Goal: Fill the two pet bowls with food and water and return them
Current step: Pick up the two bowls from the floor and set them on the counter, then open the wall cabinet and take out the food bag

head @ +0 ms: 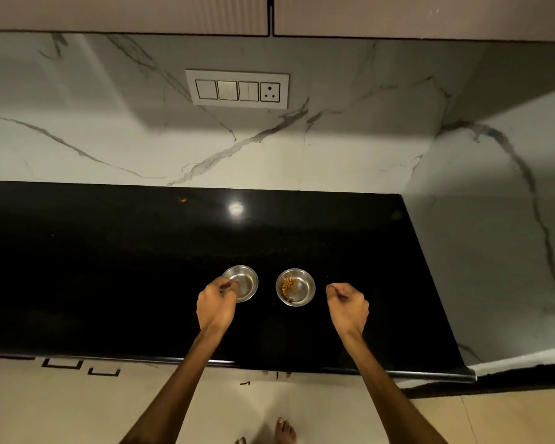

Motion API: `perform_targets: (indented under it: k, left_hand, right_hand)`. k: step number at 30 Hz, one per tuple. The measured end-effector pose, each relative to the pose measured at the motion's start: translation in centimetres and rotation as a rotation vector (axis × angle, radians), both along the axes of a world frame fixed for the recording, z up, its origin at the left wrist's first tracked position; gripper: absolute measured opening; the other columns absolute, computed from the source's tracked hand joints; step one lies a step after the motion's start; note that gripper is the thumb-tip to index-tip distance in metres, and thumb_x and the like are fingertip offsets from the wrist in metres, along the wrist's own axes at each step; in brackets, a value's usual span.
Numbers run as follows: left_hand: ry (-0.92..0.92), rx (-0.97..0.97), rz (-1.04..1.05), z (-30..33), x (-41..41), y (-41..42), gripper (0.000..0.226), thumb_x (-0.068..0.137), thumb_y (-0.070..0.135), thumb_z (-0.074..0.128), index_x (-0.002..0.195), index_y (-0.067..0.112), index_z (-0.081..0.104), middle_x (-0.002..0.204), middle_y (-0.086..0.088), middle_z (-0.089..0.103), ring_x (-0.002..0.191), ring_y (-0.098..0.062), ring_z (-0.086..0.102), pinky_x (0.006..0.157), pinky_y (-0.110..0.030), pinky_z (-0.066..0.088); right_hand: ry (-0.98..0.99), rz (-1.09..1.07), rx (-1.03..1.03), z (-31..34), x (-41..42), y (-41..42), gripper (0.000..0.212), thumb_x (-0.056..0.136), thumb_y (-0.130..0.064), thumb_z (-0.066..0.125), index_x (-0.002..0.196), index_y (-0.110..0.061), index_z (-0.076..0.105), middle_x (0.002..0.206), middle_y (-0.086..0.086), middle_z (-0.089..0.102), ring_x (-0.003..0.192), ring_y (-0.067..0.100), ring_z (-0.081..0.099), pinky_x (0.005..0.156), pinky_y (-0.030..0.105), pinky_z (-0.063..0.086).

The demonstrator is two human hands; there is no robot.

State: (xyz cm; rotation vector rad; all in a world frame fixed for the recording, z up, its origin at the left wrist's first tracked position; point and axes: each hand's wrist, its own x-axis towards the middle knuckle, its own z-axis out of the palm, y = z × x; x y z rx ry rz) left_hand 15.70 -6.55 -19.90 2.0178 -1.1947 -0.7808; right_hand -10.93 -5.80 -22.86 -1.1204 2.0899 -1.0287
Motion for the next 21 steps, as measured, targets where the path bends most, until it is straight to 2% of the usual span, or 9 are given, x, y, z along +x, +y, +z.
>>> perform_targets:
  k: [3, 6, 8, 10, 13, 18, 21]
  left_hand:
    - [0.013, -0.019, -0.025, 0.8, -0.3, -0.4, 0.011, 0.096, 0.024, 0.065, 0.099, 0.019, 0.075, 0.091, -0.001, 0.073, 0.087, -0.018, 0.068, 0.071, -0.030, 0.050]
    - [0.014, -0.030, -0.054, 1.4, -0.5, -0.9, 0.014, 0.096, 0.026, 0.066, 0.103, 0.018, 0.076, 0.094, 0.000, 0.074, 0.088, -0.017, 0.068, 0.065, -0.023, 0.045]
    - [0.012, -0.037, -0.074, 1.9, -0.7, -1.3, 0.016, 0.097, 0.029, 0.065, 0.104, 0.019, 0.076, 0.095, 0.001, 0.074, 0.088, -0.015, 0.067, 0.065, -0.020, 0.044]
    - [0.026, -0.044, -0.098, 2.5, -1.0, -1.8, 0.017, 0.096, 0.035, 0.066, 0.101, 0.022, 0.076, 0.094, 0.004, 0.075, 0.089, -0.014, 0.068, 0.071, -0.026, 0.051]
    - [0.049, -0.063, -0.153, 3.3, -1.2, -2.6, 0.019, 0.096, 0.041, 0.067, 0.098, 0.025, 0.076, 0.092, 0.009, 0.074, 0.089, -0.010, 0.068, 0.082, -0.035, 0.057]
    - [0.063, -0.105, -0.265, 4.8, -0.9, -4.1, 0.014, 0.096, 0.038, 0.069, 0.094, 0.025, 0.074, 0.090, 0.010, 0.072, 0.086, -0.005, 0.068, 0.074, -0.025, 0.053]
    - [0.078, -0.142, -0.314, 5.5, -0.1, -4.8, 0.011, 0.095, 0.037, 0.071, 0.089, 0.028, 0.074, 0.087, 0.011, 0.072, 0.083, -0.004, 0.068, 0.076, -0.027, 0.055]
  right_hand:
    - [-0.011, 0.000, -0.018, 1.0, -0.1, -0.1, 0.007, 0.095, -0.019, 0.073, 0.098, -0.022, 0.080, 0.085, -0.013, 0.072, 0.079, -0.004, 0.064, 0.067, 0.004, 0.036]
    - [-0.009, -0.026, -0.013, 1.9, 0.1, -0.3, 0.008, 0.095, -0.021, 0.073, 0.099, -0.023, 0.080, 0.086, -0.014, 0.072, 0.077, -0.010, 0.059, 0.067, 0.001, 0.034]
    - [-0.017, -0.040, -0.022, 2.6, 0.2, -0.5, 0.008, 0.095, -0.022, 0.073, 0.098, -0.024, 0.080, 0.087, -0.014, 0.073, 0.079, -0.005, 0.063, 0.070, 0.005, 0.038]
    - [-0.035, -0.048, -0.038, 3.5, 0.4, -0.7, 0.007, 0.094, -0.021, 0.073, 0.096, -0.026, 0.079, 0.087, -0.013, 0.073, 0.084, 0.002, 0.068, 0.074, 0.014, 0.045]
    - [-0.060, -0.055, -0.065, 5.0, 0.7, -0.8, 0.008, 0.094, -0.022, 0.074, 0.095, -0.028, 0.078, 0.088, -0.012, 0.074, 0.085, 0.003, 0.068, 0.082, 0.024, 0.052]
    - [-0.111, -0.085, -0.114, 7.8, 2.0, -1.0, 0.005, 0.094, -0.026, 0.074, 0.097, -0.027, 0.078, 0.089, -0.012, 0.075, 0.089, 0.004, 0.070, 0.086, 0.026, 0.054]
    - [-0.169, -0.098, -0.158, 9.3, 3.0, -0.8, 0.004, 0.095, -0.028, 0.073, 0.098, -0.028, 0.076, 0.091, -0.010, 0.075, 0.089, 0.004, 0.071, 0.085, 0.026, 0.057]
